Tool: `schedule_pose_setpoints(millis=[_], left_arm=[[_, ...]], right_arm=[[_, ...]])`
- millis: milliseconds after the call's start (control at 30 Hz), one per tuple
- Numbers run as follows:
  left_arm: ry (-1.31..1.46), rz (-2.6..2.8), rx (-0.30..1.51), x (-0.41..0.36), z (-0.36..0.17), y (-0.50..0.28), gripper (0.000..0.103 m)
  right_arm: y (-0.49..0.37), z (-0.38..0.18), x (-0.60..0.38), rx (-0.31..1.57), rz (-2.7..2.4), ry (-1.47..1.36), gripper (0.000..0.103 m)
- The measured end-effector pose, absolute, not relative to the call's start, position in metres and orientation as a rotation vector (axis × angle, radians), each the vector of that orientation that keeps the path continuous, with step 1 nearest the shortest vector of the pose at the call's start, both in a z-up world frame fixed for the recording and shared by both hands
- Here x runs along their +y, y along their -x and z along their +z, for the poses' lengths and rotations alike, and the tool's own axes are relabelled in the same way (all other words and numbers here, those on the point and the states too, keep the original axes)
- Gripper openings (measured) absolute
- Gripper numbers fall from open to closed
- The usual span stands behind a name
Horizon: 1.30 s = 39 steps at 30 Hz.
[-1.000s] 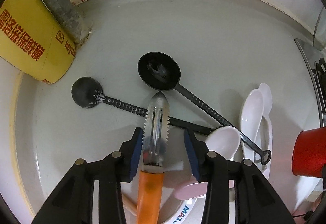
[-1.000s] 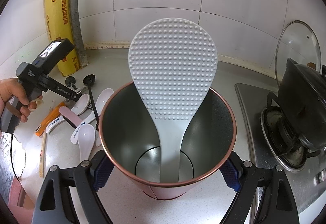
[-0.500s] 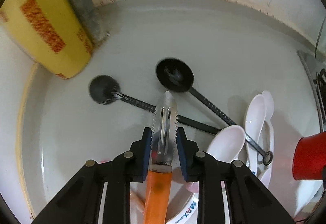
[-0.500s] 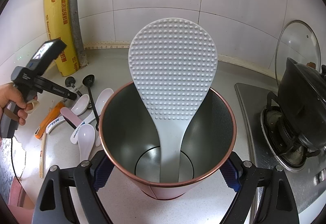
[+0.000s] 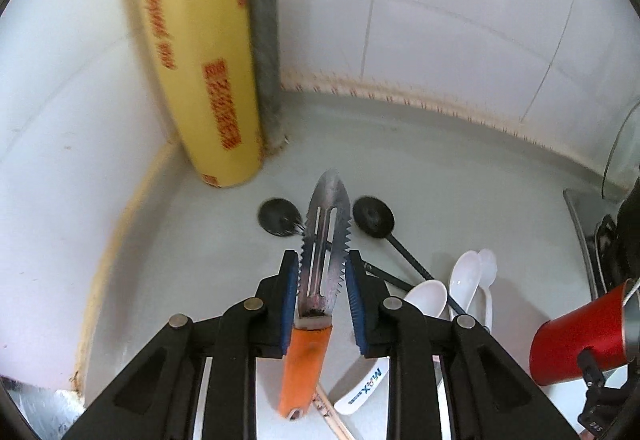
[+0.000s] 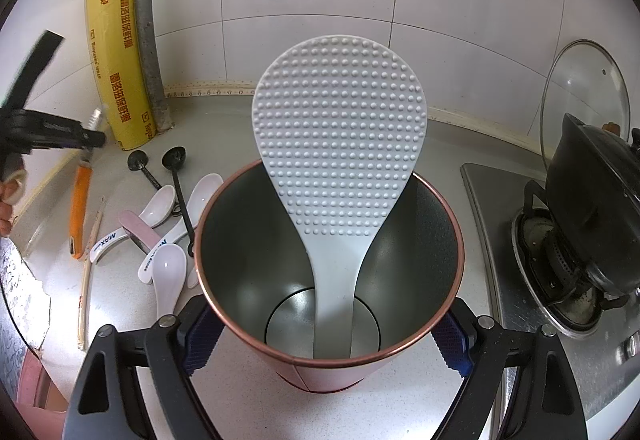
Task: Organize utensils
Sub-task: 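Lift the orange-handled peeler with the left gripper off the counter, then carry the peeler to the red holder and lower it inside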
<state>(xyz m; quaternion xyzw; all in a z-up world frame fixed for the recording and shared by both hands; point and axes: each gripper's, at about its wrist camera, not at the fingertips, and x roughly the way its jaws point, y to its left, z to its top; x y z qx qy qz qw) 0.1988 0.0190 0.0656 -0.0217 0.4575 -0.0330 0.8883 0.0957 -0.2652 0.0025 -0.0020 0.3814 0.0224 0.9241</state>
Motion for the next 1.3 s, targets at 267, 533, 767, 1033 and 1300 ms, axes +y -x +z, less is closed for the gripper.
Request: schedule_pose_setpoints(millis=[267,533,767,1033,1300], left_arm=[[0.068,-0.048,0.889,0.028,0.079,-0.184,0.023],[0.074,-0.061,0.854,0.030,0.085,-0.178,0.023],[0.081,-0.072,0.818,0.030,0.098,-0.172,0.022],[0.077,-0.117,0.784,0.022,0.113,-0.165,0.022],[0.097,-0.255,0.734,-0.004,0.137,-0.155,0.022]], right_arm=[[-0.096,0.002,-0.265,0.783,0.046,0.004,0.090],[-0.096,0.002,-0.265,0.783,0.045,0.005,0.090],[-0.096,0.002,-0.265,0.783,0.045,0.004,0.090],[-0.096,0.002,-0.265,0.783,0.045,0.004,0.090],[-0.096,0.002,-0.265,0.782,0.047,0.007,0.090]])
